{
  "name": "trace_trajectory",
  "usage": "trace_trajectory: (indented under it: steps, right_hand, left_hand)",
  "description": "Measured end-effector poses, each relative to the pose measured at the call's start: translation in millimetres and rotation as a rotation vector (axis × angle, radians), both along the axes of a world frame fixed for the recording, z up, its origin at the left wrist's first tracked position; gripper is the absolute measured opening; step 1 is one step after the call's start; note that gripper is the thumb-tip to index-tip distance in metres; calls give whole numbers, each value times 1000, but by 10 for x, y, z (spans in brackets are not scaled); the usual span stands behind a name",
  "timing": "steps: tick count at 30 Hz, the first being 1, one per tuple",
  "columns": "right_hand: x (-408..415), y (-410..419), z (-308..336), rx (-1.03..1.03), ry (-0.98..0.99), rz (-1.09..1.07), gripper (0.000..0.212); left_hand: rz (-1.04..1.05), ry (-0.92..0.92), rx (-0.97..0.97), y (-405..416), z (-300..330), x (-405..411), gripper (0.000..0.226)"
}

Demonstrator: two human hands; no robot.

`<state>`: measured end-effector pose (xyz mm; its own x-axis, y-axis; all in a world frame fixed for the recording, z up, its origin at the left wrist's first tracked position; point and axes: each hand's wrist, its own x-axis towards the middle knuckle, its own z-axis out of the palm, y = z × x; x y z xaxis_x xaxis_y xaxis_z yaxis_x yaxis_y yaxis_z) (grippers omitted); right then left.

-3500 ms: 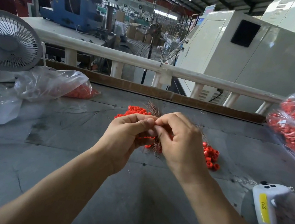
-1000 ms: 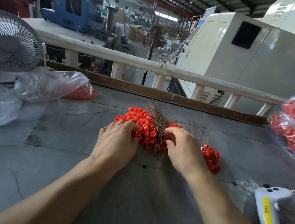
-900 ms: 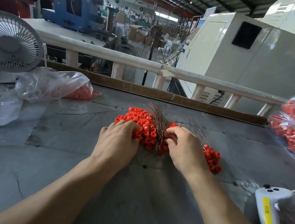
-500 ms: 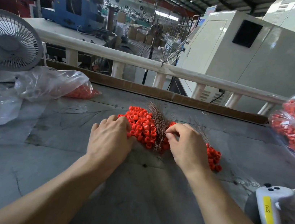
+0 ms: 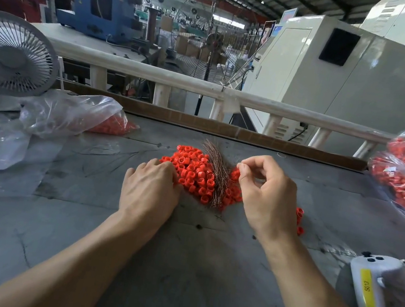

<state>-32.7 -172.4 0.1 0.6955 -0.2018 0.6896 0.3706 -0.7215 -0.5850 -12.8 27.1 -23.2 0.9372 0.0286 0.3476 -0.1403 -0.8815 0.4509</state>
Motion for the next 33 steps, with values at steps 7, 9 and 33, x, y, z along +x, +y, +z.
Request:
trace_trajectory:
  steps: [7,9,33]
  right_hand:
    - [14,-3,-7,-10,-60,64,4]
    - [13,16,4,39,-95,92,3]
    - [-81,119,130,518,146,381,15]
  left_hand:
    - [-41,-26,-231,-72,128,-101,3]
    - [-84,-7,-352,-97,146,-112,7]
    - [-584,379,-1477,-164,230,-119,23]
